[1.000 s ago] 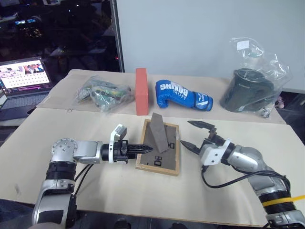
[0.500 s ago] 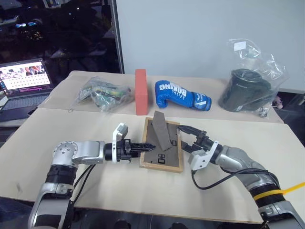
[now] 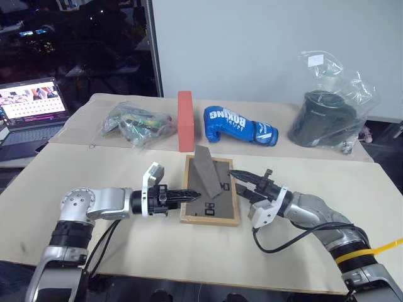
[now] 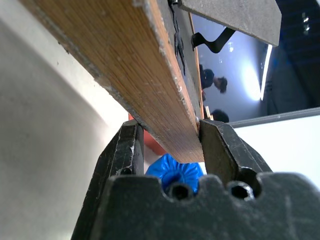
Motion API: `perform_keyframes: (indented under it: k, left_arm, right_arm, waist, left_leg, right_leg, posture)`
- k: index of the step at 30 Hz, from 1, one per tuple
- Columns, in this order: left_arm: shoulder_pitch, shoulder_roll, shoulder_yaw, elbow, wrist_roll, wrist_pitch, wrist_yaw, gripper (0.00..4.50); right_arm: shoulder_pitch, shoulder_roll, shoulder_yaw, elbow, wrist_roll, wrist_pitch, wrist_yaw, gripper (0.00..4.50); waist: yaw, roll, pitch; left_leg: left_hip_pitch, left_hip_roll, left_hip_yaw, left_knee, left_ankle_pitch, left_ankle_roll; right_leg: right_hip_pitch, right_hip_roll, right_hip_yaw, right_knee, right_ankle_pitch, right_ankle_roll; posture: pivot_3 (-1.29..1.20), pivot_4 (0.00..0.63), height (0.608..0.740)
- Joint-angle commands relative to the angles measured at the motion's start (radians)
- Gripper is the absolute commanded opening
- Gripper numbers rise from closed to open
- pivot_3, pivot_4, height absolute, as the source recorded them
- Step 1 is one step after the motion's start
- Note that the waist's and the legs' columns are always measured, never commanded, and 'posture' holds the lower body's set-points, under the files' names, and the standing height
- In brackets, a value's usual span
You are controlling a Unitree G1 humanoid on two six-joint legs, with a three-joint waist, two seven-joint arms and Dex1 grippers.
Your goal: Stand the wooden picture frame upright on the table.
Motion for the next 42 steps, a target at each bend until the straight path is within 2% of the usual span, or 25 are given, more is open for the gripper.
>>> perform_keyframes:
  k: [1,3,5,8,11,12,18,22,24,26,28,31,34,37,42]
  left_arm:
    - [-0.012,0.057,0.016,-0.008,0.092,-0.001,-0.030,1.16]
    - [-0.018,0.069,0.017,-0.015,0.125,0.008,-0.065,1.16]
    - [-0.022,0.089,0.022,-0.032,0.163,0.017,-0.104,2.16]
    - [-0.033,0.121,0.042,-0.040,0.200,0.031,-0.167,3.25]
    - [-0.046,0.141,0.066,-0.030,0.236,0.041,-0.216,4.40]
    - [-0.047,0.150,0.076,-0.032,0.249,0.044,-0.233,4.50]
    - [-0.022,0.210,0.186,-0.062,0.354,-0.017,-0.316,4.50]
    - [0.070,0.224,0.310,-0.241,0.522,-0.227,-0.408,4.50]
    - [0.147,0.227,0.340,-0.376,0.645,-0.364,-0.475,4.50]
    - [0.232,0.218,0.355,-0.501,0.766,-0.502,-0.537,4.50]
    - [0.287,0.209,0.341,-0.545,0.851,-0.576,-0.556,4.50]
    - [0.406,0.273,0.227,-0.623,1.022,-0.698,-0.734,4.50]
    - [0.403,0.251,0.227,-0.645,1.018,-0.719,-0.767,4.50]
    - [0.406,0.279,0.164,-0.654,1.121,-0.750,-0.795,4.50]
    - [0.434,0.266,0.171,-0.673,1.148,-0.766,-0.821,4.50]
  right_arm:
    - [-0.007,-0.010,-0.023,-0.034,0.063,-0.008,-0.006,1.44]
    - [-0.005,-0.010,-0.019,-0.035,0.063,-0.010,-0.006,1.44]
    - [-0.003,-0.009,-0.016,-0.033,0.062,-0.012,-0.007,1.44]
    - [-0.003,-0.009,-0.015,-0.030,0.061,-0.013,-0.009,1.18]
    - [-0.008,-0.009,-0.013,-0.024,0.061,-0.015,-0.012,1.16]
    - [-0.011,-0.008,-0.012,-0.022,0.060,-0.016,-0.013,1.16]
    - [-0.025,-0.011,-0.006,0.005,0.086,-0.014,0.000,1.16]
    - [-0.039,-0.006,-0.017,0.046,0.211,0.024,0.058,1.16]
    - [-0.048,0.004,-0.018,0.059,0.351,0.082,0.141,1.16]
    - [-0.052,0.029,-0.025,0.034,0.597,0.244,0.299,1.16]
    - [-0.060,0.045,-0.049,-0.010,0.829,0.465,0.457,1.15]
    - [-0.140,0.055,-0.151,0.002,1.128,0.888,0.571,1.15]
    - [-0.241,0.032,-0.196,0.078,1.205,1.133,0.623,1.14]
    - [-0.325,0.016,-0.211,0.141,1.262,1.379,0.668,1.14]
    - [-0.374,0.024,-0.224,0.215,1.271,1.567,0.711,1.14]
  waist:
    - [0.000,0.000,0.000]
    - [0.000,0.000,0.000]
    - [0.000,-0.001,0.000]
    - [-0.005,-0.001,0.001]
    - [-0.003,-0.001,0.001]
    - [-0.003,-0.001,0.001]
    - [-0.005,-0.001,0.001]
    - [-0.006,-0.001,0.001]
    - [-0.007,-0.001,0.001]
    - [-0.008,-0.001,0.001]
    - [-0.006,-0.001,0.001]
    - [-0.005,-0.001,0.002]
    - [-0.001,0.000,0.004]
    - [-0.002,0.000,0.005]
    - [-0.006,0.000,0.006]
  left_leg:
    - [0.000,0.000,0.000,0.000,0.000,0.000]
    - [0.000,0.000,0.000,0.000,0.000,0.000]
    - [0.000,0.000,0.000,0.000,0.000,0.000]
    - [0.000,0.000,-0.001,0.000,0.000,0.000]
    - [0.000,0.000,-0.001,0.000,0.000,0.000]
    - [0.000,0.000,-0.001,0.000,0.000,0.000]
    - [0.000,0.000,-0.001,0.000,0.000,0.000]
    - [-0.001,0.000,-0.001,0.000,0.000,0.000]
    - [-0.001,0.000,0.000,0.000,0.000,0.000]
    - [-0.001,0.000,-0.001,0.000,0.000,0.000]
    - [-0.001,0.000,-0.001,0.000,0.000,0.000]
    - [0.000,0.000,-0.001,0.000,0.001,0.001]
    - [-0.001,0.000,0.000,0.000,0.002,0.002]
    - [-0.001,0.000,0.000,-0.001,0.003,0.003]
    - [-0.003,0.000,0.000,-0.005,0.003,0.004]
  right_leg:
    - [0.000,0.000,0.000,0.000,0.000,0.000]
    - [0.000,0.000,0.000,0.000,0.000,0.000]
    - [0.000,0.000,0.000,0.000,0.000,0.000]
    - [0.000,0.000,-0.001,0.000,0.000,0.000]
    - [0.000,0.000,-0.001,0.000,0.000,0.000]
    - [0.000,0.000,-0.001,0.000,0.000,0.000]
    - [0.000,0.000,-0.001,0.000,0.000,0.000]
    - [0.000,0.000,-0.001,0.000,0.000,0.000]
    - [0.000,-0.001,-0.001,0.000,0.000,0.000]
    - [0.000,-0.001,-0.001,0.000,0.000,0.000]
    - [0.001,-0.001,-0.001,0.000,0.000,-0.001]
    - [0.001,-0.001,-0.002,0.000,0.000,-0.001]
    - [0.000,-0.001,-0.002,0.000,0.001,-0.001]
    - [-0.002,-0.001,-0.003,0.000,0.001,-0.001]
    - [-0.003,-0.001,-0.003,-0.004,0.001,-0.001]
  posture:
    - [0.00,0.150,0.686]
    - [0.00,0.150,0.686]
    - [0.00,0.150,0.686]
    - [0.00,0.150,0.686]
    - [0.00,0.150,0.686]
    - [0.00,0.150,0.686]
    - [0.00,0.150,0.686]
    - [0.00,0.150,0.686]
    - [0.00,0.150,0.686]
    - [0.00,0.150,0.686]
    - [0.00,0.150,0.686]
    - [0.00,0.150,0.686]
    - [0.00,0.150,0.686]
    - [0.00,0.150,0.686]
    - [0.00,0.150,0.686]
